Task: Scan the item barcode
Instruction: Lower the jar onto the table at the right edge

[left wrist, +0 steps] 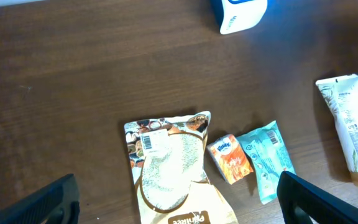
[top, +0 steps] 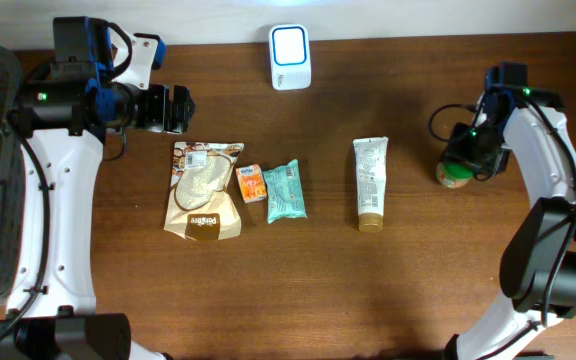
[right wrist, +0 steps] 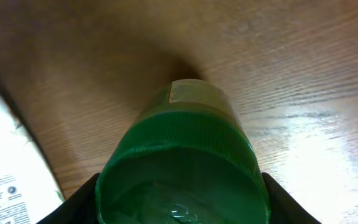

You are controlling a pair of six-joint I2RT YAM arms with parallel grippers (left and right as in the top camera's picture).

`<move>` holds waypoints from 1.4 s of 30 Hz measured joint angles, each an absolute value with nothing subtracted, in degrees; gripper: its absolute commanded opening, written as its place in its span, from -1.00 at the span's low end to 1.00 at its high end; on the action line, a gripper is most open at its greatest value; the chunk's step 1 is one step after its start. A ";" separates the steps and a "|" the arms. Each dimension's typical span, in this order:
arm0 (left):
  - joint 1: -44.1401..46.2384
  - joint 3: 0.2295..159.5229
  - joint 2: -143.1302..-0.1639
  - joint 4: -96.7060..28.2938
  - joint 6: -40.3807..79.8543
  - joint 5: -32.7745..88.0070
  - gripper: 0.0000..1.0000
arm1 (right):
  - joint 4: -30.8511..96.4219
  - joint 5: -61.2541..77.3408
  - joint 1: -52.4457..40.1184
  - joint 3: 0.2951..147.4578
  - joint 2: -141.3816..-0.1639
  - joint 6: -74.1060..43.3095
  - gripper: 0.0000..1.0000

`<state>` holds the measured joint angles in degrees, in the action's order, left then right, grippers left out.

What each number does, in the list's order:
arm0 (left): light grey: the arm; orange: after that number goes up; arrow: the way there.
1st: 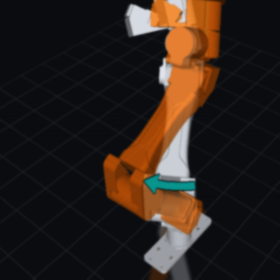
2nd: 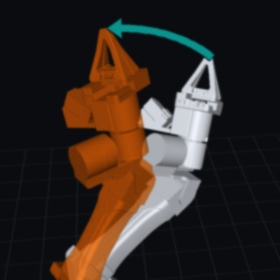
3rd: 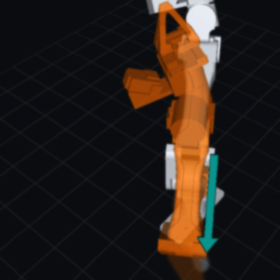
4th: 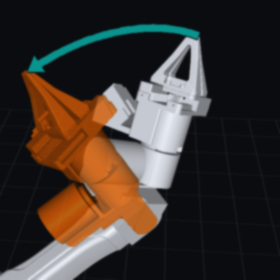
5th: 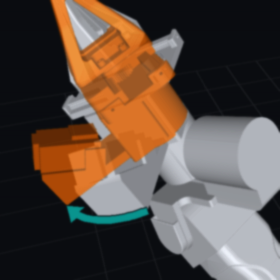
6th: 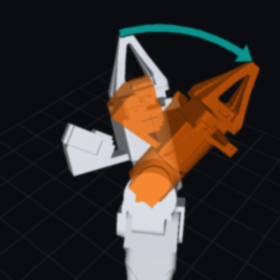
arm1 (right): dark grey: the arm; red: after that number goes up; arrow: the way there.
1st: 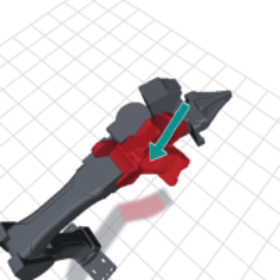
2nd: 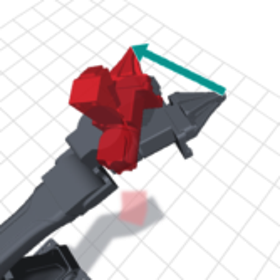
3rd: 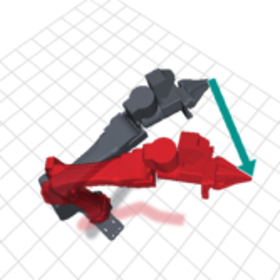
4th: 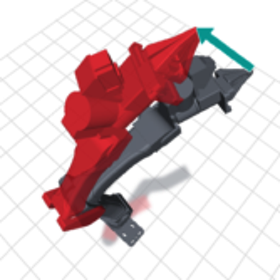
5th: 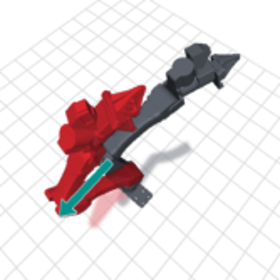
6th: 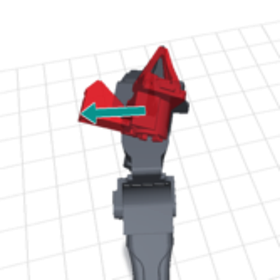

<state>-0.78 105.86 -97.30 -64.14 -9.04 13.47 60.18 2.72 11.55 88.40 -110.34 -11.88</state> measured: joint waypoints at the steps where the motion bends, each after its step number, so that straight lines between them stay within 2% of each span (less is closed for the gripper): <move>1: -0.78 105.86 -97.30 -64.14 -9.04 13.47 0.98 | 60.14 2.70 12.16 88.25 -110.34 -12.01 -0.13; 13: -0.78 105.86 -97.30 -64.14 -9.04 13.50 0.98 | 58.39 2.68 21.34 88.16 -110.34 -16.08 -0.13; 23: -0.78 105.86 -97.30 -64.14 -9.04 13.47 0.98 | 53.91 1.56 22.90 88.16 -110.67 -18.24 -0.10; 30: -0.78 105.86 -97.30 -64.16 -9.04 13.50 0.98 | 53.49 1.41 22.92 88.16 -113.86 -18.55 0.37; 32: -0.78 105.86 -97.30 -64.14 -9.04 13.50 0.98 | 53.47 1.41 22.90 88.16 -114.04 -18.65 0.57; 34: -0.78 105.86 -97.30 -64.14 -9.04 13.47 0.98 | 53.49 1.45 22.90 88.16 -114.34 -18.68 0.97; 39: -0.78 105.86 -97.30 -64.14 -9.04 13.47 0.98 | 59.55 2.04 22.92 90.26 -115.20 -18.68 0.97; 42: -0.78 105.86 -97.30 -64.14 -9.04 13.47 0.98 | 68.55 1.80 22.90 96.53 -115.59 -18.61 0.97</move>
<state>-0.78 105.86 -97.30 -64.14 -9.04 13.47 68.55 1.80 22.90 96.53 -115.59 -18.61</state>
